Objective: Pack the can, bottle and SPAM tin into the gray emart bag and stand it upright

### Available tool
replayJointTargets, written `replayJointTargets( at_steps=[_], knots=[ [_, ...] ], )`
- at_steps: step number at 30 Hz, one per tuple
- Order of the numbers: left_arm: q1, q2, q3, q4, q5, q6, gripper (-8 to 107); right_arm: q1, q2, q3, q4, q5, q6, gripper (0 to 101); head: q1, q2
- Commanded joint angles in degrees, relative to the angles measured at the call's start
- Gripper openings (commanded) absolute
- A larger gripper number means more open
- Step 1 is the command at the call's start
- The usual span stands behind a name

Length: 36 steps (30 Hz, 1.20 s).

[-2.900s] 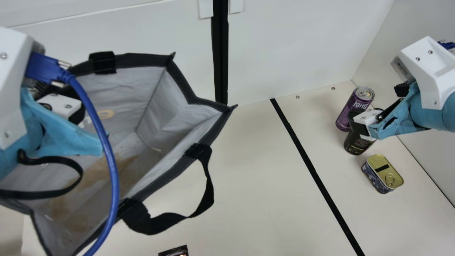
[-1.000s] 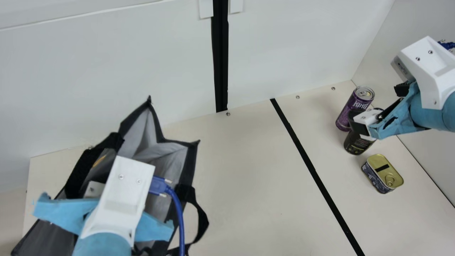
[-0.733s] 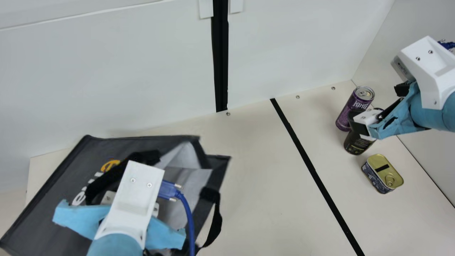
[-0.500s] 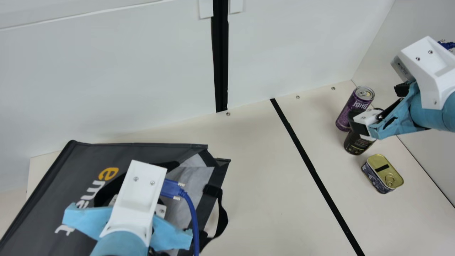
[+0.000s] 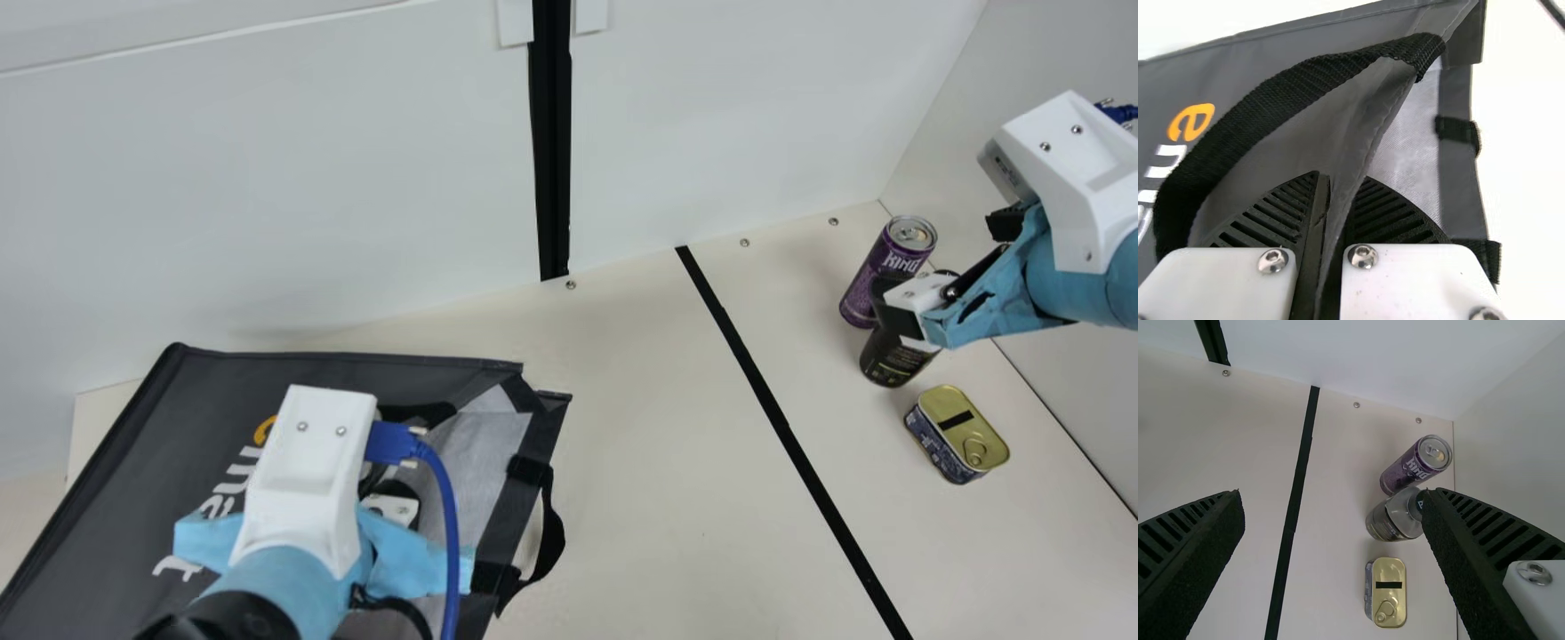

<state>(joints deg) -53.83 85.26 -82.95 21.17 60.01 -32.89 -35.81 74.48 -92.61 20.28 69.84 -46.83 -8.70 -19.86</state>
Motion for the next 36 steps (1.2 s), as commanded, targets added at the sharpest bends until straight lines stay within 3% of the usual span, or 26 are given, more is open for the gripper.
replayJointTargets(
  at_steps=[1,19,36],
  knots=[
    [1.1,-0.3,0.8,-2.8,-2.0,0.5,-8,0.0,0.0,0.0,0.0,0.0,0.0,95,-1.3,-0.1],
    [10.4,-3.1,7.8,-23.4,-13.2,10.1,-8,0.0,0.0,0.0,0.0,0.0,0.0,95,-1.3,-0.1],
    [20.4,-1.0,8.4,-48.5,-14.9,28.7,-8,0.0,0.0,0.0,0.0,0.0,0.0,95,-1.3,-0.1]
  ],
)
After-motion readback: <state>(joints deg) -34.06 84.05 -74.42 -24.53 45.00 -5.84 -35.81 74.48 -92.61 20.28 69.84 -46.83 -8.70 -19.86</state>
